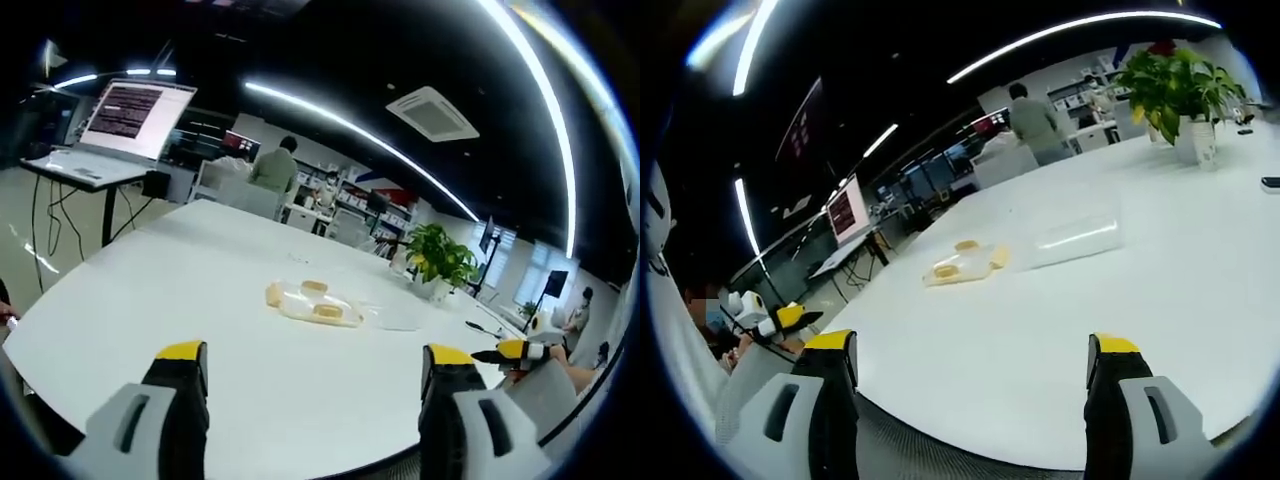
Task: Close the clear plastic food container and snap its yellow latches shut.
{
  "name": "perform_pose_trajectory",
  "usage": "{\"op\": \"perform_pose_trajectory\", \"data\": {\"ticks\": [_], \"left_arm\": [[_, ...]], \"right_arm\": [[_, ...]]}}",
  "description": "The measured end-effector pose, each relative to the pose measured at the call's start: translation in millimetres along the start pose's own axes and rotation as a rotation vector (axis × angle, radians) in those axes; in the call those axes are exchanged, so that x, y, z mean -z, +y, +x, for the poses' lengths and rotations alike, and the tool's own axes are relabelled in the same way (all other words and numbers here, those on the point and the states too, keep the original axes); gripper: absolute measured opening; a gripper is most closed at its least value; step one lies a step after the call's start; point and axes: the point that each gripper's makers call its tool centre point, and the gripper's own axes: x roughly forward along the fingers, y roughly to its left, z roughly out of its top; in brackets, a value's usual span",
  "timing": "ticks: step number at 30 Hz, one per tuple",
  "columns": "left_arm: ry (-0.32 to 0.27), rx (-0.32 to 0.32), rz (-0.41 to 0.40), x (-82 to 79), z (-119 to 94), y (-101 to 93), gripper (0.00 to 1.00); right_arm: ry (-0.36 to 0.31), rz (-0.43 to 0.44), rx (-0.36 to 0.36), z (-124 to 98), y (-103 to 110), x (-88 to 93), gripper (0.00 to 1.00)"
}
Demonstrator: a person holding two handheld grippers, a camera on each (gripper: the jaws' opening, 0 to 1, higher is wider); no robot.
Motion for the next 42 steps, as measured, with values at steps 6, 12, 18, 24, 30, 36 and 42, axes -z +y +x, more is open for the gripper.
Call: {"op": "perform_pose_trajectory", "data": {"ticks": [6,12,18,24,30,36,42], "left_arm": [[0.009,0.02,0.007,1.5,1,-2.5,0.82],[-0.024,-0.01,-0.016,-3.4,-1,3.9,0.86],[-0.012,-0.063,-0.037,-4.8,0,17.6,0.96],[0.176,0.001,0.074,5.9,15,21.1,0.99],[0.277,0.06,0.231,-2.3,38,24.1,0.99],[0.387,0.122,0.374,-5.7,63,29.9,0.99],[0.498,0.189,0.556,-10.9,91,40.7,0.99]], "right_arm": [[0.0,0.02,0.016,0,-3,0.7,0.93],[0.043,-0.022,-0.011,3,3,4.6,0.91],[0.107,-0.12,-0.03,5,9,8.5,0.85],[0.147,-0.156,-0.058,9,6,0.9,0.81],[0.163,-0.273,-0.073,31,-3,-34.1,0.77],[0.246,-0.403,-0.122,61,-8,-54.1,0.76],[0.352,-0.566,-0.197,88,-7,-69.4,0.72]]}}
